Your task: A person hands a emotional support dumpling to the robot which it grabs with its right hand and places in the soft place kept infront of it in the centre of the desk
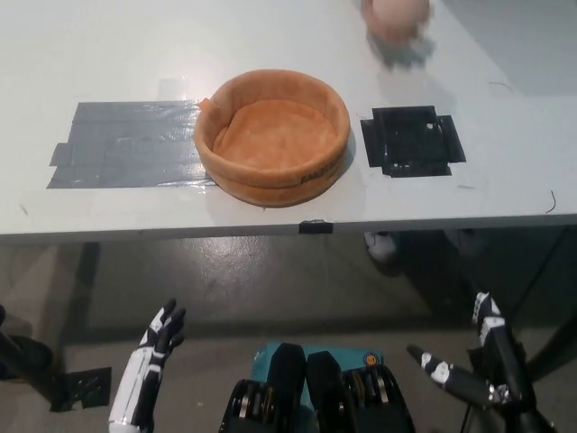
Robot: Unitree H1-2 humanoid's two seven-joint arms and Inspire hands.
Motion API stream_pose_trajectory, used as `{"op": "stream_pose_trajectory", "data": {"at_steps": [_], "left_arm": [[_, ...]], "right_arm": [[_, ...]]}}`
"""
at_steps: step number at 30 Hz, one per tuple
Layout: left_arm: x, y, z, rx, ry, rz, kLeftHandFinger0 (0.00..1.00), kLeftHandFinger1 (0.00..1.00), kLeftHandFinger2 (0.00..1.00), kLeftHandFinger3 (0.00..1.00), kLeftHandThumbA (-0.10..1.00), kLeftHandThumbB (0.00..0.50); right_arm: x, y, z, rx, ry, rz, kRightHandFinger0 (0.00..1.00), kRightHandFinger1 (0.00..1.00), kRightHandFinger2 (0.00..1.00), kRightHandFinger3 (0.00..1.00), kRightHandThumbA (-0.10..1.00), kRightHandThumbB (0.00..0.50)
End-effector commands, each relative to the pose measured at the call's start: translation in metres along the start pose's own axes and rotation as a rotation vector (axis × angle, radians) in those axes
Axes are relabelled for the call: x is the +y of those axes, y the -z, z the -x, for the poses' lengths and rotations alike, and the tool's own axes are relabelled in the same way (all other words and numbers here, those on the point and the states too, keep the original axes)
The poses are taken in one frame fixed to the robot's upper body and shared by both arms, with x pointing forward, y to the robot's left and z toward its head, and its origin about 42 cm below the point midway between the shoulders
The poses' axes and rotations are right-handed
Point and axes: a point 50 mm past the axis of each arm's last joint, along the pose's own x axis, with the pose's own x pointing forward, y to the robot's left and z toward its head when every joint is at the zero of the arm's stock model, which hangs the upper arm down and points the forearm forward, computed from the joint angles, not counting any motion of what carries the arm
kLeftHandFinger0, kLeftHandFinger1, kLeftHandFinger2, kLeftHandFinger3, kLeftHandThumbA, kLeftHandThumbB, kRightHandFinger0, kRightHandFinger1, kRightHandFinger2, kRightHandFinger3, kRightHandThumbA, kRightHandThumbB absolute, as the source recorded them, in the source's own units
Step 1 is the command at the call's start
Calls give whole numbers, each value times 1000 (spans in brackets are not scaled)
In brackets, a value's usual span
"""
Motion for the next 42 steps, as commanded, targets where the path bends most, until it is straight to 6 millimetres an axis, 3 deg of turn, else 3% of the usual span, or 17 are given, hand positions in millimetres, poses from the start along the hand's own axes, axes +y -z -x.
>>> {"op": "stream_pose_trajectory", "data": {"at_steps": [1, 4, 7, 12, 16, 21, 26, 30, 34, 42], "left_arm": [[7, -24, -16, -92, -13, -20, 1000, 1000, 1000, 1000, 1000, 82], [9, -31, -22, -107, -14, -27, 1000, 1000, 1000, 1000, 1000, 82], [11, -32, -24, -111, -21, -16, 1000, 1000, 1000, 1000, 981, 58], [10, -26, -22, -98, -17, -35, 1000, 1000, 1000, 1000, 1000, 68], [9, -25, -20, -87, -13, -39, 1000, 1000, 1000, 1000, 1000, 67], [10, -24, -20, -87, -14, -33, 1000, 1000, 1000, 1000, 1000, 59], [7, -24, -21, -90, -4, -38, 1000, 1000, 1000, 1000, 1000, 64], [8, -25, -22, -94, -3, -47, 1000, 1000, 1000, 1000, 1000, 73], [9, -26, -24, -95, -6, -52, 1000, 1000, 1000, 1000, 1000, 99], [10, -28, -29, -109, 1, -74, 1000, 1000, 1000, 1000, 1000, 102]], "right_arm": [[-14, -35, -28, -166, 47, 43, 1000, 1000, 1000, 1000, 813, 95], [-22, -64, -51, -222, 61, 67, 1000, 1000, 1000, 1000, 766, 112], [-33, -103, -77, -267, 80, 167, 1000, 1000, 1000, 1000, 801, 185], [-48, -153, -119, -286, 94, 298, 1000, 1000, 1000, 1000, 781, 245], [-60, -191, -177, -222, 65, 458, 1000, 1000, 1000, 1000, 941, 355], [-58, -208, -224, -179, 19, 560, 1000, 1000, 1000, 1000, 932, 369], [-48, -222, -273, -77, -22, 652, 1000, 1000, 1000, 1000, 927, 417], [-41, -227, -308, 3, -59, 706, 1000, 1000, 1000, 1000, 919, 410], [-34, -232, -330, 74, -75, 719, 1000, 1000, 1000, 1000, 946, 417], [-23, -232, -362, 159, -121, 762, 1000, 1000, 1000, 1000, 960, 426]]}}
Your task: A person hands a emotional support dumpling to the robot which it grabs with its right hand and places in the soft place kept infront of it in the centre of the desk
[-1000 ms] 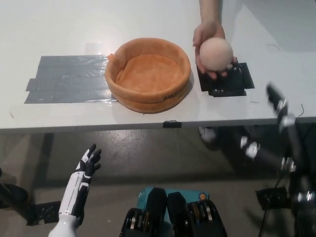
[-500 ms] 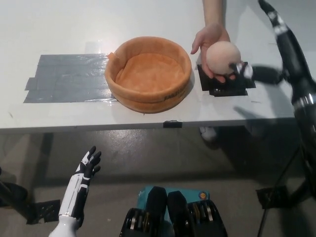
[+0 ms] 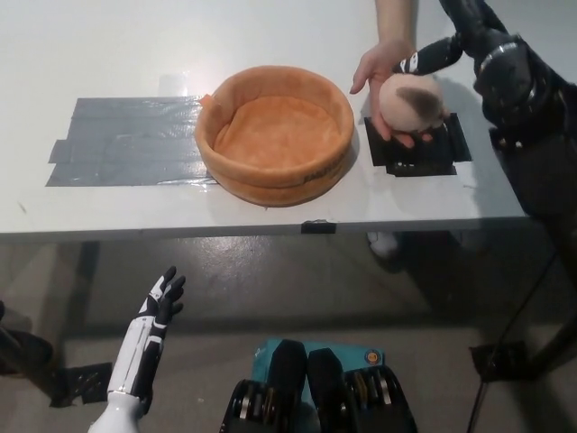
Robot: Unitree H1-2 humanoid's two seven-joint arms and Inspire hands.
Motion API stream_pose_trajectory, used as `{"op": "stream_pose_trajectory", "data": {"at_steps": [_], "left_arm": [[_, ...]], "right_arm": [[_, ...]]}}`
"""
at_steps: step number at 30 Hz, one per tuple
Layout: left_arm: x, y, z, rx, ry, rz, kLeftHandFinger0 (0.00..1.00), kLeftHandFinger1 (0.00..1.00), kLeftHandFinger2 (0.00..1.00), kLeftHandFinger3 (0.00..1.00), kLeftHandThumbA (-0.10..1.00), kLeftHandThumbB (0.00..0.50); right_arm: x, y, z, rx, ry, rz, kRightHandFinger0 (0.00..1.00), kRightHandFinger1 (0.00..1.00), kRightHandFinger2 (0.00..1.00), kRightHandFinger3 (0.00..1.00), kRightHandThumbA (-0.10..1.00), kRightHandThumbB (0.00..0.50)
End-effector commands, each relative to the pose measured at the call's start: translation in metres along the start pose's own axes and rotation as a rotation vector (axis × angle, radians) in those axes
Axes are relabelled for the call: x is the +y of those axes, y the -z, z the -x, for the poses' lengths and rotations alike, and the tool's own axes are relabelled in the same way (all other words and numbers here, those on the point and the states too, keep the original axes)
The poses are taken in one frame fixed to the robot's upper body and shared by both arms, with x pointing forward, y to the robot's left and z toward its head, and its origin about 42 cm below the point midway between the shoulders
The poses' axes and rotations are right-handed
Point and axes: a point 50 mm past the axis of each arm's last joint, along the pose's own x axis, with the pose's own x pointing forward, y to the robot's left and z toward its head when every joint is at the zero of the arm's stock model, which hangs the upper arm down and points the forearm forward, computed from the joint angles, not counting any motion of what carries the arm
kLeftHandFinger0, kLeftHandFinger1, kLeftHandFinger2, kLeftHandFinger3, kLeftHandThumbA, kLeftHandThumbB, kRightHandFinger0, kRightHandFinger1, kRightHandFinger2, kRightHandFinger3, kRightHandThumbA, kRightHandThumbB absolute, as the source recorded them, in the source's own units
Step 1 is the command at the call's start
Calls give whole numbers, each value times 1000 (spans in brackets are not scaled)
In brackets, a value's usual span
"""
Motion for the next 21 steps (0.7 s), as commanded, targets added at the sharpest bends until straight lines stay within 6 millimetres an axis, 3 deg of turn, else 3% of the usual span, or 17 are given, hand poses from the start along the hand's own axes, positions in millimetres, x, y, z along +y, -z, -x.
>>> {"op": "stream_pose_trajectory", "data": {"at_steps": [1, 3, 6, 10, 17, 21], "left_arm": [[5, -7, -7, -43, 3, -42, 1000, 1000, 1000, 1000, 1000, 104], [5, -8, -9, -43, 6, -40, 1000, 1000, 1000, 1000, 1000, 111], [5, -10, -10, -44, 8, -45, 1000, 1000, 1000, 1000, 1000, 111], [6, -11, -10, -49, 8, -57, 1000, 1000, 1000, 1000, 1000, 121], [6, -14, -13, -54, 11, -50, 1000, 1000, 1000, 1000, 1000, 123], [6, -17, -15, -57, 11, -59, 1000, 1000, 1000, 1000, 1000, 117]], "right_arm": [[-19, -28, -13, -11, 1, 46, 1000, 1000, 1000, 1000, 969, 437], [-16, -26, -17, 4, -18, 48, 1000, 1000, 1000, 1000, 984, 448], [-7, -24, -17, 13, -49, 17, 1000, 1000, 1000, 1000, 929, 415], [7, -15, -18, 60, -97, -30, 1000, 1000, 1000, 1000, 900, 426], [19, -10, -20, 74, -165, -43, 1000, 1000, 1000, 1000, 1000, 424], [22, -6, -22, 77, -199, -92, 1000, 1000, 1000, 1000, 988, 431]]}}
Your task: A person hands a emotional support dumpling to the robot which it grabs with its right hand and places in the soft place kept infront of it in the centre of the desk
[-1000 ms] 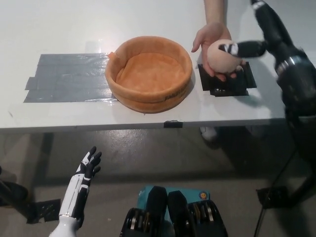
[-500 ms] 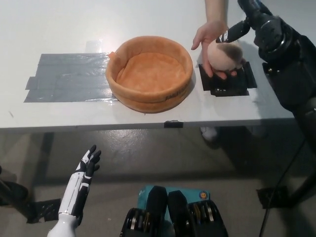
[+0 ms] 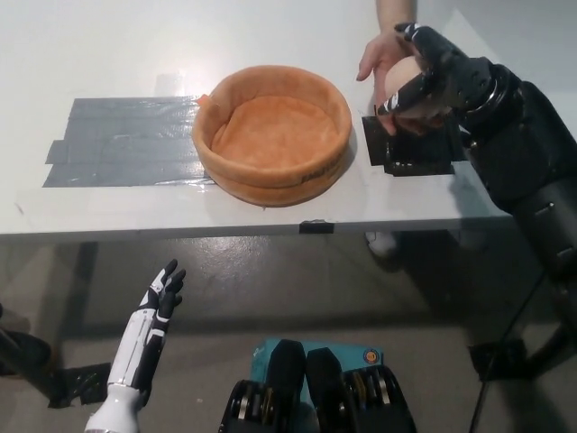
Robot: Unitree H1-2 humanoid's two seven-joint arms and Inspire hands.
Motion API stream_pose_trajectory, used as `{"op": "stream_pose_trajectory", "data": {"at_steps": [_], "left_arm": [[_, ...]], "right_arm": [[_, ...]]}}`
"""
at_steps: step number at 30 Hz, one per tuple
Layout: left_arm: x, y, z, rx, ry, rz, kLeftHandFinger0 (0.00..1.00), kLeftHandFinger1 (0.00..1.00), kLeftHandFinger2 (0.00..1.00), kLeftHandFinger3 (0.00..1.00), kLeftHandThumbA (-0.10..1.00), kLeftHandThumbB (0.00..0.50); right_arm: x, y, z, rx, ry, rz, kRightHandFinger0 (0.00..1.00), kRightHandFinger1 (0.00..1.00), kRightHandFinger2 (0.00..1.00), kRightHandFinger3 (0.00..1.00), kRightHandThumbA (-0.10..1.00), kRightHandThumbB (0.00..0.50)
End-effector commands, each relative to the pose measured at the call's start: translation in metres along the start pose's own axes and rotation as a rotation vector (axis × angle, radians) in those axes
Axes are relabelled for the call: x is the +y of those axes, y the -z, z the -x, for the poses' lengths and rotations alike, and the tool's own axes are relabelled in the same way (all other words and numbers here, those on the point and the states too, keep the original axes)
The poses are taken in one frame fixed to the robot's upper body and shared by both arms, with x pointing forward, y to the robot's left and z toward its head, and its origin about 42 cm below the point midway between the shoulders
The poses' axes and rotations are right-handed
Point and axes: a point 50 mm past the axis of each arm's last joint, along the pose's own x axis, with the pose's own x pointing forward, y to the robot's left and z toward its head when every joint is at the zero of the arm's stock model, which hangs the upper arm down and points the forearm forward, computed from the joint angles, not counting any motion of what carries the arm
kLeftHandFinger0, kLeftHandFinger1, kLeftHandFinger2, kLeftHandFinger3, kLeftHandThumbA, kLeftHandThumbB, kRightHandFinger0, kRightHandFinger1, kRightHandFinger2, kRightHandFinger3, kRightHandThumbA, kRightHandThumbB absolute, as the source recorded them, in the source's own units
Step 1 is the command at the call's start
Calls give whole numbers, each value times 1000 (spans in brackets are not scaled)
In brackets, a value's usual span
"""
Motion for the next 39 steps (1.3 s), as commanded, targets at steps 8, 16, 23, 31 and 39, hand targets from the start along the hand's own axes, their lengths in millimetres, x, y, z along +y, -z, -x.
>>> {"op": "stream_pose_trajectory", "data": {"at_steps": [8, 16, 23, 31, 39], "left_arm": [[4, -13, -10, -53, 2, -39, 1000, 1000, 1000, 1000, 1000, 120], [4, -15, -13, -58, 1, -32, 1000, 1000, 1000, 1000, 1000, 134], [4, -16, -16, -66, 1, -38, 1000, 1000, 1000, 1000, 1000, 136], [4, -17, -18, -65, 2, -34, 1000, 1000, 1000, 1000, 1000, 129], [5, -18, -20, -67, 3, -42, 1000, 1000, 1000, 1000, 1000, 122]], "right_arm": [[-5, -7, -9, 14, -91, 155, 1000, 1000, 1000, 1000, 986, 384], [0, 14, -13, 60, 30, 262, 328, 496, 631, 1000, -100, 180], [-5, 18, -12, -18, 157, 210, 189, 642, 873, 529, -100, 185], [-20, -6, -4, -194, 325, 43, 0, 497, 869, 806, -100, 190], [-53, -77, 39, -427, 491, -23, 45, 582, 931, 1000, -100, 188]]}}
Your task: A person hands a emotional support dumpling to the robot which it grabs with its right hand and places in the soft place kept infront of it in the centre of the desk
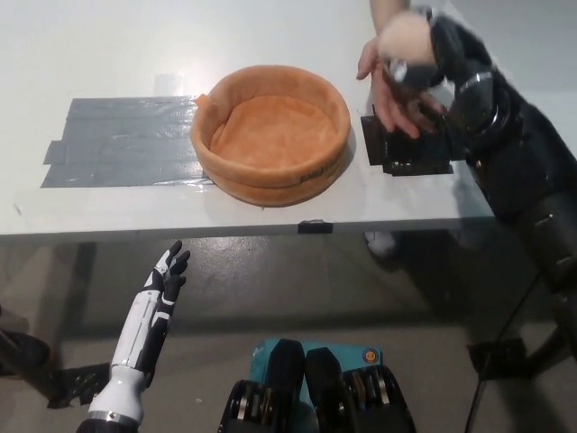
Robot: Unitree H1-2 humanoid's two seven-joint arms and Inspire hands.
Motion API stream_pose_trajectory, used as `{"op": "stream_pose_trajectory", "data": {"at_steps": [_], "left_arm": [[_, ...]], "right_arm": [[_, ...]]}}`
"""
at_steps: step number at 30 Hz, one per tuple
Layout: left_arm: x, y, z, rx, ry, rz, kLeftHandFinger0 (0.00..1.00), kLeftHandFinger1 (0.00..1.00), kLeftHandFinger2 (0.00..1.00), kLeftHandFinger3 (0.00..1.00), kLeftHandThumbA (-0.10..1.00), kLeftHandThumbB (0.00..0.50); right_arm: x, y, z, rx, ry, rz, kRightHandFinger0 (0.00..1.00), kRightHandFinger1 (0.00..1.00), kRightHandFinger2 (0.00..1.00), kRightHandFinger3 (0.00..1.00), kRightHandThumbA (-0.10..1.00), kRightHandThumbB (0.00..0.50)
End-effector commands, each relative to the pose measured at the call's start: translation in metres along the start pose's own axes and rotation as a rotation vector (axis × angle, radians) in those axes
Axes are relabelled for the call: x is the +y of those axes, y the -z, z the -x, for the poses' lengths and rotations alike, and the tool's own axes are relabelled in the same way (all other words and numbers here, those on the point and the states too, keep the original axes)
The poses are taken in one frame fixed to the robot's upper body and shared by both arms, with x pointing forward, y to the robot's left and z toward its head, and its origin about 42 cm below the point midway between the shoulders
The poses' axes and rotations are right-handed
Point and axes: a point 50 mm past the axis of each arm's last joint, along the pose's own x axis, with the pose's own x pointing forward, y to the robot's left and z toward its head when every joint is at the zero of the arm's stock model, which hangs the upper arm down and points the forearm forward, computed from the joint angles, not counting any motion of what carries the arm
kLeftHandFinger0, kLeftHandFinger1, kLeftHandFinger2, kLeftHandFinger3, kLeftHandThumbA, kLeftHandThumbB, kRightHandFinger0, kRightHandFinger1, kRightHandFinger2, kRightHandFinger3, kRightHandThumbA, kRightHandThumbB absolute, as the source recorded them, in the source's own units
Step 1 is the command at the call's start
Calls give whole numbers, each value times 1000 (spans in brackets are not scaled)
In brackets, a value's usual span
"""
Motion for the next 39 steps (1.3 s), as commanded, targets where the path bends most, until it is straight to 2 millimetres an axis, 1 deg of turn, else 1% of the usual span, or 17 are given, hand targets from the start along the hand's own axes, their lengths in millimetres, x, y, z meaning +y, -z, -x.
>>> {"op": "stream_pose_trajectory", "data": {"at_steps": [1, 2, 3, 5, 6, 7, 11, 14, 20, 25, 26, 27, 29, 30, 33, 34, 39], "left_arm": [[5, -7, -5, -24, 0, -26, 1000, 1000, 1000, 1000, 1000, 121], [5, -7, -5, -24, 0, -26, 1000, 1000, 1000, 1000, 1000, 120], [5, -7, -6, -27, -1, -21, 1000, 1000, 1000, 1000, 1000, 118], [5, -7, -6, -28, 1, -19, 1000, 1000, 1000, 1000, 1000, 117], [5, -7, -6, -29, 2, -20, 1000, 1000, 1000, 1000, 1000, 118], [5, -7, -6, -33, 3, -21, 1000, 1000, 1000, 1000, 1000, 120], [4, -7, -5, -28, 5, -11, 1000, 1000, 1000, 1000, 1000, 110], [4, -8, -6, -30, 8, -20, 1000, 1000, 1000, 1000, 1000, 106], [4, -9, -7, -27, 15, -28, 1000, 1000, 1000, 1000, 1000, 104], [5, -9, -7, -32, 15, -32, 1000, 1000, 1000, 1000, 1000, 117], [5, -9, -7, -34, 15, -32, 1000, 1000, 1000, 1000, 1000, 124], [5, -9, -8, -35, 16, -28, 1000, 1000, 1000, 1000, 1000, 130], [5, -9, -9, -35, 18, -26, 1000, 1000, 1000, 1000, 1000, 123], [6, -9, -8, -31, 17, -26, 1000, 1000, 1000, 1000, 1000, 121], [5, -9, -9, -34, 20, -27, 1000, 1000, 1000, 1000, 1000, 127], [4, -10, -10, -38, 19, -26, 1000, 1000, 1000, 1000, 1000, 127], [4, -10, -10, -47, 16, -31, 1000, 1000, 1000, 1000, 1000, 123]], "right_arm": [[-53, -81, 5, -213, 195, -47, 55, 590, 979, 1000, -100, 192], [-54, -85, 6, -218, 197, -45, 46, 574, 988, 1000, -100, 200], [-58, -98, 11, -281, 214, -33, 537, 878, 1000, 919, -100, 271], [-58, -118, 18, -365, 236, -44, 25, 325, 586, 665, -100, 196], [-57, -125, 22, -392, 243, -38, 5, 224, 522, 648, -100, 178], [-53, -140, 27, -416, 239, -33, 0, 202, 601, 678, -100, 167], [-31, -159, 30, -437, 175, -42, 93, 497, 995, 897, -100, 205], [-8, -163, 22, -435, 118, -22, 2, 369, 794, 796, -100, 212], [48, -156, 8, -365, -8, 6, 0, 409, 866, 784, -100, 218], [91, -126, 2, -229, -119, 81, 5, 489, 906, 765, -100, 226], [92, -124, 2, -216, -132, 89, 41, 525, 910, 760, -100, 224], [95, -118, 1, -188, -174, 104, 166, 659, 1000, 933, -100, 239], [99, -109, -1, -113, -323, 155, 639, 1000, 1000, 1000, 115, 289], [102, -104, -2, -83, -408, 200, 1000, 1000, 1000, 1000, 368, 362], [104, -97, -1, -83, -424, 195, 1000, 1000, 1000, 1000, 479, 429], [103, -94, -1, -86, -426, 190, 1000, 1000, 1000, 1000, 623, 461], [98, -97, -3, -113, -431, 187, 1000, 1000, 1000, 1000, 718, 500]]}}
